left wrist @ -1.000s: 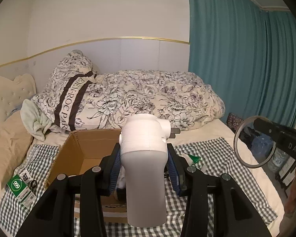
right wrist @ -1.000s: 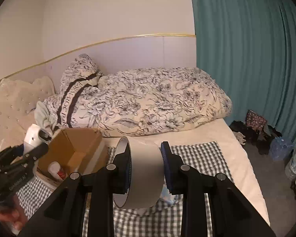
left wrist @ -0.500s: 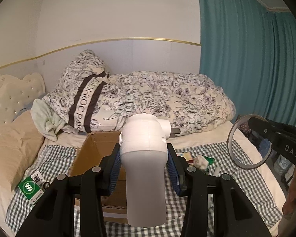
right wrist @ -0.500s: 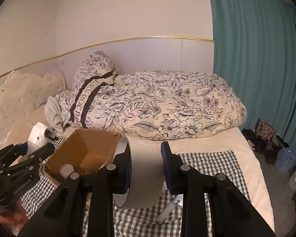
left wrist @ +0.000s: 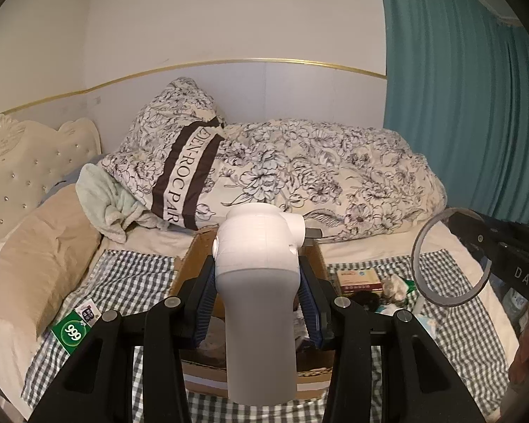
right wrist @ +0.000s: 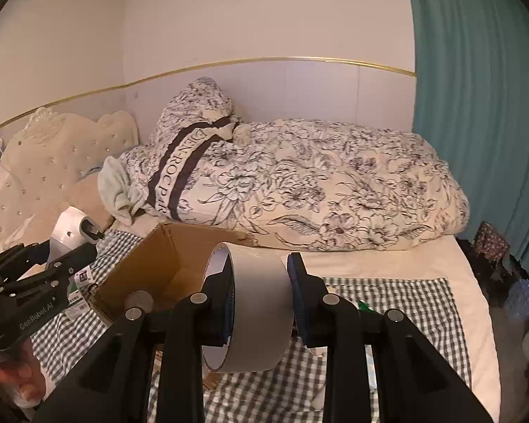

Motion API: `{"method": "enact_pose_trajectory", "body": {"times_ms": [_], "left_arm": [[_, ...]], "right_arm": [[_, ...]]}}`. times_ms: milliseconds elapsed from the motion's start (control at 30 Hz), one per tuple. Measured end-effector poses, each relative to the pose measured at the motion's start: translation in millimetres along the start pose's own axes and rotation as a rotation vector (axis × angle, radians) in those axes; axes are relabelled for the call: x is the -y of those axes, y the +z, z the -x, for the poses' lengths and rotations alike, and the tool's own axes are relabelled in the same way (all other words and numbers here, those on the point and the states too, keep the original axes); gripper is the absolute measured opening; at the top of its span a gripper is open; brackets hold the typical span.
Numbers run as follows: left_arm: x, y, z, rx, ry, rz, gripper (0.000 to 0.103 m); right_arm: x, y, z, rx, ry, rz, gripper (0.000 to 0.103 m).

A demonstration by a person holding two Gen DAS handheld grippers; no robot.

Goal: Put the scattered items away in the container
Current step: 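Carry the tape roll and white bottle over to the cardboard box, then lower the tape roll and bottle into the box and open both grippers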

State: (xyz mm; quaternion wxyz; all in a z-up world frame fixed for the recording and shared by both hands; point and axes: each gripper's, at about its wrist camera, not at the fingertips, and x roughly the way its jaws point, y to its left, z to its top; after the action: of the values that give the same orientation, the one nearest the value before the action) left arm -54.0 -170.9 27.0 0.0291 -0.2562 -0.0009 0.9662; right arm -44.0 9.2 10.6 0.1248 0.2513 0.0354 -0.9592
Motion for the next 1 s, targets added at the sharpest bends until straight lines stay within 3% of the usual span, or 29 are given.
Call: {"method": "enact_pose_trajectory", "body": {"times_ms": [467,1000], "left_arm": [[-36,-6,-31,-0.056,0.027,0.006,0.044],[-52,-21,-97,-0.172,0.038,0.006,0.044]], "right_arm": [[-61,9,-42,-0.020,0.092,0.057,0.027],[-71,-13,-109,-0.135,0.138,0.080,0.027]]}}
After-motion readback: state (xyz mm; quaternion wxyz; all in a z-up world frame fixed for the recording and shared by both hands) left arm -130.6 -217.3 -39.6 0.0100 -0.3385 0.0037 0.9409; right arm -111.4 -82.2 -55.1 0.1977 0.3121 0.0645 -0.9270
